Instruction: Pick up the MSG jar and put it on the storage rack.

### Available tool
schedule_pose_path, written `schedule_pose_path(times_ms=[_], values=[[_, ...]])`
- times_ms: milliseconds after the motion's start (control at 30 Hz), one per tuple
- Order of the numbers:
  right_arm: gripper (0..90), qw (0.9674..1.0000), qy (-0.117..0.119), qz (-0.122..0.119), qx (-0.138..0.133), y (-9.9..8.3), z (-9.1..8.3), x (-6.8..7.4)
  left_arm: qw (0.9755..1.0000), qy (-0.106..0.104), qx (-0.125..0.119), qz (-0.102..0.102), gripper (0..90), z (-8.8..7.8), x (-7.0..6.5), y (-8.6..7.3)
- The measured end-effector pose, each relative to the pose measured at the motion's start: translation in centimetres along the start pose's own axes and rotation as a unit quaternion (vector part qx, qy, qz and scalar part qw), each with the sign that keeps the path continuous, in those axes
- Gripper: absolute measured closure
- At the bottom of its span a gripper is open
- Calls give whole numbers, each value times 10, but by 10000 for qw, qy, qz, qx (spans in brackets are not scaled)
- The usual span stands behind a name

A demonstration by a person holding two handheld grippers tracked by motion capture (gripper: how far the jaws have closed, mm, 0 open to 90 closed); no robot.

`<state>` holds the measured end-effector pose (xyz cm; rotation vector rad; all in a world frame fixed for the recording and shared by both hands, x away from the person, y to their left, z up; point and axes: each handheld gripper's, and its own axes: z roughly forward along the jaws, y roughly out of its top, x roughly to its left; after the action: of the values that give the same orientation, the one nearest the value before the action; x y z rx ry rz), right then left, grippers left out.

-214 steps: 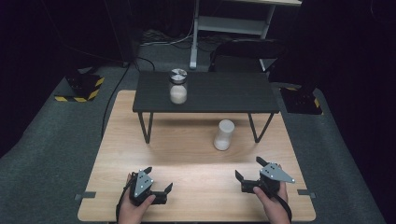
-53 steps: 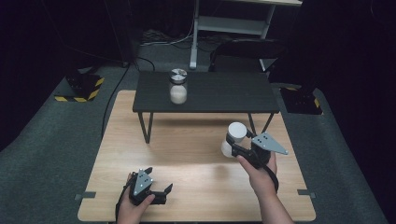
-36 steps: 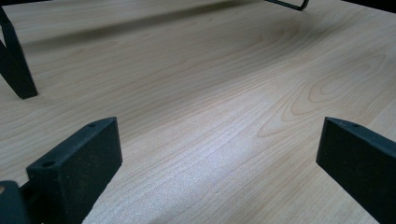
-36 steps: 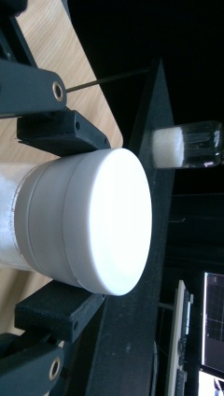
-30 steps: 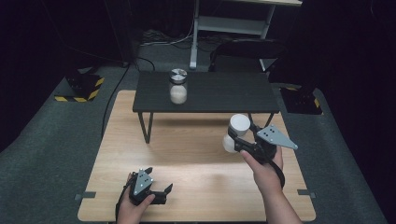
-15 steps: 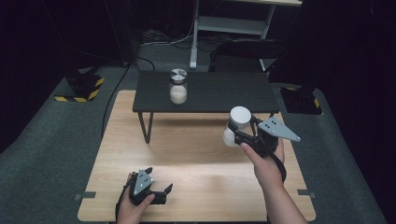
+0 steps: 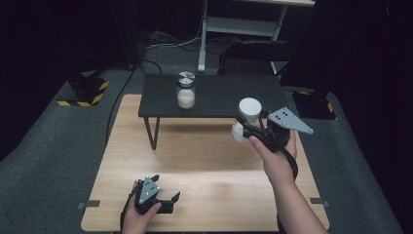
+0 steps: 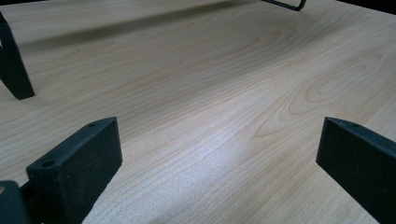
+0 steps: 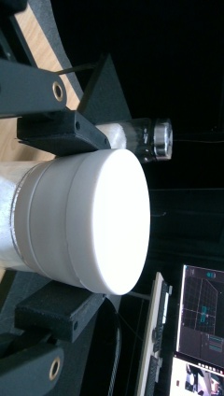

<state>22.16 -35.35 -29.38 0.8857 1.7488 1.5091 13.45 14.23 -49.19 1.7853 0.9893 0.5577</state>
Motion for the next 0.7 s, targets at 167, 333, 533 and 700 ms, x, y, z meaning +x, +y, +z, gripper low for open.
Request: schedule_pose_path(times_ms=[167,333,533,700], values=[[337,10000,-63,53,-16,7,6,-1,10000,-8,-23,-6,3,0,0,-1],[337,9998,-131,147,-28,14,13,-3,10000,-13,-24,3,3,0,0,-1],[337,9997,-200,168,-11,20,23,-3,10000,-20,-17,2,3,0,1,-1],[337,9996,-262,116,44,26,33,-5,10000,-23,-24,-8,3,-1,1,-1]])
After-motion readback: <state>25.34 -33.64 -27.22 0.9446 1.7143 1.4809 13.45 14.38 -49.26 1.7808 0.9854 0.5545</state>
